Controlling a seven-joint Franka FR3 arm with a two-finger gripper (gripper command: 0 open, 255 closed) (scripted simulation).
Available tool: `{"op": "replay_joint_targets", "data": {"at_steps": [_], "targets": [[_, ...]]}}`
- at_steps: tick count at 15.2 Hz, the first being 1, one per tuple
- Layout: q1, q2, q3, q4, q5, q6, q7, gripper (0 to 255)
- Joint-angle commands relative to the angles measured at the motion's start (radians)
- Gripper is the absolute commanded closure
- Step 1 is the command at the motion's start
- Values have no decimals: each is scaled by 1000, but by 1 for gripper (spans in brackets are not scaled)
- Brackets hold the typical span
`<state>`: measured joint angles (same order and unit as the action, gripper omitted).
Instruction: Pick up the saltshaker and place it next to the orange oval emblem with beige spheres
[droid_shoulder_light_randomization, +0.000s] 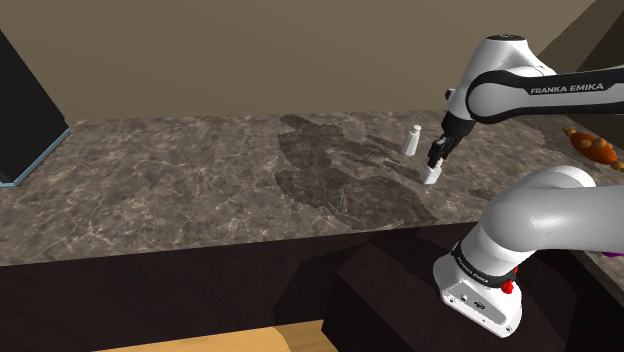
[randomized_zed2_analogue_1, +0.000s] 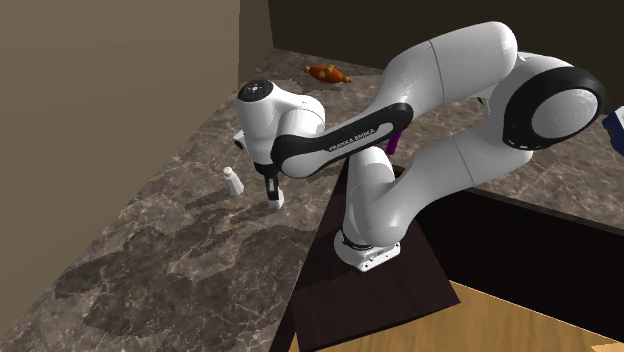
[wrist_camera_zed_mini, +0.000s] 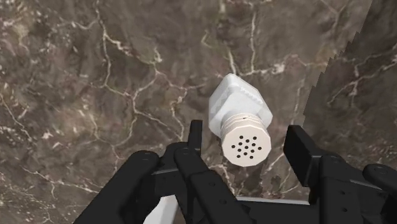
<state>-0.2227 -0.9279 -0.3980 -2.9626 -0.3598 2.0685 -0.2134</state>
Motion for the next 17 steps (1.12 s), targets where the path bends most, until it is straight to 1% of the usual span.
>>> {"op": "replay_joint_targets", "data": {"at_steps": [1,9,17], "targets": [[0,0,0,0,0,0,0,255],[0,0,0,0,0,0,0,255],[17,-51,38,85,41,-133,-4,255]]}}
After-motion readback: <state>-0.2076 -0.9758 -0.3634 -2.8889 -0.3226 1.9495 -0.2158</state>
